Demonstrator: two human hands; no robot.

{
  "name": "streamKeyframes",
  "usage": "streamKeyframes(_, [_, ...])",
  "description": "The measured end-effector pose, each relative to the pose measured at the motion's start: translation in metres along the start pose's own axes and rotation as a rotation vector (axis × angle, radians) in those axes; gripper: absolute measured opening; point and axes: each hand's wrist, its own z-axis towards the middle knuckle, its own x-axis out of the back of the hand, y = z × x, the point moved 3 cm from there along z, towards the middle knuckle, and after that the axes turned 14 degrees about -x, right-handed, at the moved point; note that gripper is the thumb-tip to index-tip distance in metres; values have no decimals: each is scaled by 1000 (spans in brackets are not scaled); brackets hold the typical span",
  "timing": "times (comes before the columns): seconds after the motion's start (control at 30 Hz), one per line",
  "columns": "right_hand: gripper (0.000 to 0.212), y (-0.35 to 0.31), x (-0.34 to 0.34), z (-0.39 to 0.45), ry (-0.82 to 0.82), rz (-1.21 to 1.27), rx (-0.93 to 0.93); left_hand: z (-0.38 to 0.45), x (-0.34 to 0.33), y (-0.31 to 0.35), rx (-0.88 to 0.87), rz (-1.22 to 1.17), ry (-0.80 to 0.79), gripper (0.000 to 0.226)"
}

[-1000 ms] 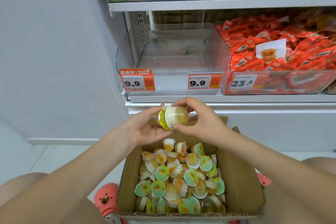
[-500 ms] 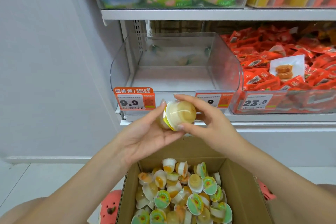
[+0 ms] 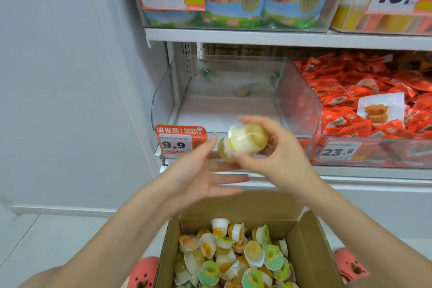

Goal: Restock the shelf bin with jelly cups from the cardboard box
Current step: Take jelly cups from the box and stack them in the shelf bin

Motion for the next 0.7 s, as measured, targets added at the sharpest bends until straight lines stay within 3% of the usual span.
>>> streamKeyframes(0.1, [51,-15,12,55,151,-120,-34,11,46,40,-518,979,317,36])
streamKeyframes(0.13, [50,-20,11,79,159,-200,-49,16,58,48,-640,1241,300,35])
streamKeyframes(0.2, [52,-23,-5,127,124,-346,-108,30,79,51,-649,1539,107,41])
streamKeyframes(0.27, [44,-15,-31,171,53,-422,-159,40,92,48,-558,1576,-10,40])
streamKeyframes(0.33, [21,-4,-61,209,-8,-474,-174,45,94,46,-575,1526,10,30])
streamKeyframes(0.4, [16,4,-87,241,-14,-572,-163,49,93,45,-626,1532,18,24])
streamKeyframes(0.47, [30,8,-106,259,10,-652,-152,53,93,43,-638,1526,-10,23])
streamKeyframes(0.6, [59,30,-128,279,2,-478,-170,55,95,45,-628,1517,-20,21])
streamKeyframes(0.7, [59,46,-128,285,11,-376,-214,55,95,46,-661,1502,-25,21])
